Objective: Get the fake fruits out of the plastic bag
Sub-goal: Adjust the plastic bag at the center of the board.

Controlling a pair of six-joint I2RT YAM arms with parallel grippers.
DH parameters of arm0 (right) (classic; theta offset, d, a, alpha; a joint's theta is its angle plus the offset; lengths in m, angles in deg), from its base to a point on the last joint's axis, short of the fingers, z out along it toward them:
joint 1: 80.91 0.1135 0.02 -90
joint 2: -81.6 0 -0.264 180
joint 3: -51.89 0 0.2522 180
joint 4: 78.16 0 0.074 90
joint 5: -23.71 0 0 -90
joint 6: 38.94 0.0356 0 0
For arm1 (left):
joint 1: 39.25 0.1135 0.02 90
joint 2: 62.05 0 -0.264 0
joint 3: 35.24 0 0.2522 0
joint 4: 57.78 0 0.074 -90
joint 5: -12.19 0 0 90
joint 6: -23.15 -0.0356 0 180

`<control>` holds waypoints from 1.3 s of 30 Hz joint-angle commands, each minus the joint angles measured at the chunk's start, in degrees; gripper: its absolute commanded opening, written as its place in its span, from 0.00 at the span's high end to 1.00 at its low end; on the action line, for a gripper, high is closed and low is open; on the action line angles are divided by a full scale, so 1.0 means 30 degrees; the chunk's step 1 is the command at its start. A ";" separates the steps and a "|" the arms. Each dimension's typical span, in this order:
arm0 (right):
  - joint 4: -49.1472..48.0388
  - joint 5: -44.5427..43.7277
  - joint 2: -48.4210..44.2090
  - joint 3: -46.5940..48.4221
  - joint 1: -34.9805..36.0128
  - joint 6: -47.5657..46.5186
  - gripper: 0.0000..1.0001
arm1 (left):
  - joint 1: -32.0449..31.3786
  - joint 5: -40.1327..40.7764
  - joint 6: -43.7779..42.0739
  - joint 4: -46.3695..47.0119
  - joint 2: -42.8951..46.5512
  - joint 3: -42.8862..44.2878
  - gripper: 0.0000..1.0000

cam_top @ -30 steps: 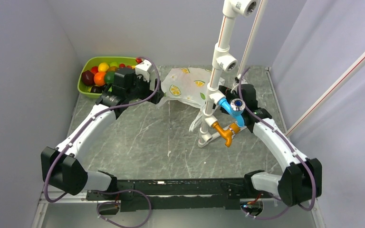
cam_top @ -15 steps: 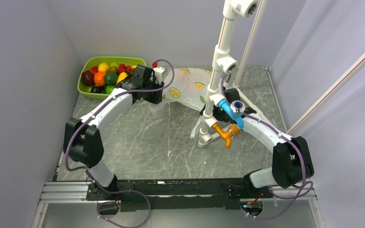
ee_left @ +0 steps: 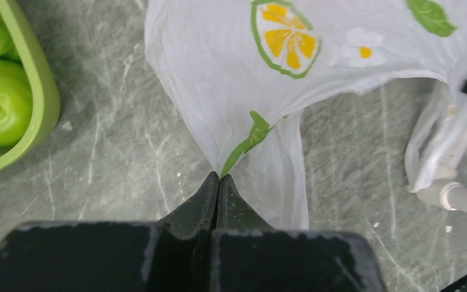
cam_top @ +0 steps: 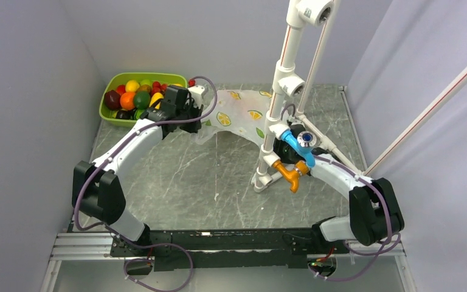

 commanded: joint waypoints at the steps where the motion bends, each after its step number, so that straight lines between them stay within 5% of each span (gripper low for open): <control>1: -0.0217 0.0220 -0.1047 0.2516 -0.0010 -0.1125 0.44 | 0.0028 -0.2402 0.0307 0.2382 0.1198 -0.0442 1.00; 7: -0.0632 0.0675 -0.0837 0.4553 -0.0293 -0.2579 0.13 | 0.0028 -0.2597 0.0602 0.2980 0.1572 -0.0854 1.00; 10: -0.2412 0.3165 -0.0256 0.5034 -0.0279 -0.4100 0.01 | 0.0028 -0.2735 0.0669 0.3566 0.1873 -0.1139 1.00; 16: -0.3459 0.8351 0.3486 0.7541 -0.0251 -0.8012 0.01 | 0.0028 -0.3287 0.1039 0.4979 0.2550 -0.1945 1.00; 21: -0.4621 0.9323 0.5020 0.8021 -0.0204 -0.8872 0.01 | 0.0056 -0.3038 0.1164 0.5452 0.2906 -0.2257 1.00; 27: -0.5064 0.8974 0.5423 0.7857 0.0129 -0.9190 0.01 | 0.0412 -0.3396 0.1654 0.5227 0.2421 -0.1853 1.00; 32: -0.5304 0.3242 0.6018 0.7862 0.0705 -0.8079 0.00 | 0.0445 -0.3331 0.1757 0.5460 0.2531 -0.2017 1.00; 39: -0.5531 0.6972 0.6201 0.7940 0.0862 -0.8678 0.00 | 0.0471 -0.3530 0.1805 0.5516 0.2134 -0.1908 1.00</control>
